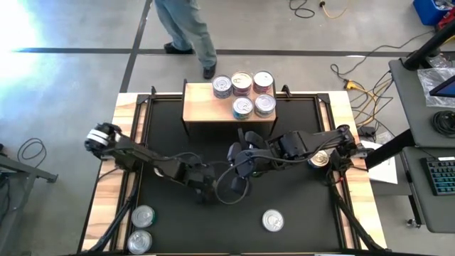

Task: Stack canned seafood by type on shelf
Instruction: Put the green tuna can on the shelf

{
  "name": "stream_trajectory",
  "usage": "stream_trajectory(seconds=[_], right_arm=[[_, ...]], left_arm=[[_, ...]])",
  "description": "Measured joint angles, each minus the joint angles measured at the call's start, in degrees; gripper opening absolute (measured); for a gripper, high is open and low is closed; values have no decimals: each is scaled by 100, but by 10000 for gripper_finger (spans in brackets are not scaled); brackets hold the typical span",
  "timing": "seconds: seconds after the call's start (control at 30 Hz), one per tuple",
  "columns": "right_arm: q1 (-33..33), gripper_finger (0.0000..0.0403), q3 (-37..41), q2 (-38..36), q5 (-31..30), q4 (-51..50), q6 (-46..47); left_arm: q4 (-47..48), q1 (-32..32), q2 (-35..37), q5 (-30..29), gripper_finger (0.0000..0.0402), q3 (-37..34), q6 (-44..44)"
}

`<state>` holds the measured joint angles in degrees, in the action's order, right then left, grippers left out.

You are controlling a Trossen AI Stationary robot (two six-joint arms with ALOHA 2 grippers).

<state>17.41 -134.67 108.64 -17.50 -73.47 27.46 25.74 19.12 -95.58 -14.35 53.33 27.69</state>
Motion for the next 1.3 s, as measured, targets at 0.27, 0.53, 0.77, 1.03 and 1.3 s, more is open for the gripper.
stream_trajectory(seconds=[0.27, 0.53, 0.77, 1.03, 1.3], right_arm=[[69, 28, -2, -92, 66, -9, 225], [591, 28, -5, -198, 68, -1121, 810], [1089, 29, 240, -269, -660, -1496, 1279], [839, 29, 627, -441, -822, -1650, 1478], [492, 29, 946, -470, -755, -1653, 945]], left_arm=[[-76, 59, -386, -531, 0, 1194, -1334], [243, 236, 60, -614, 0, 831, -788], [277, 1207, 1211, -1066, 29, -306, 622], [-195, 2108, 1820, -1986, 182, -731, 2306], [-337, 2150, 1305, -2685, 362, -242, 2141]])
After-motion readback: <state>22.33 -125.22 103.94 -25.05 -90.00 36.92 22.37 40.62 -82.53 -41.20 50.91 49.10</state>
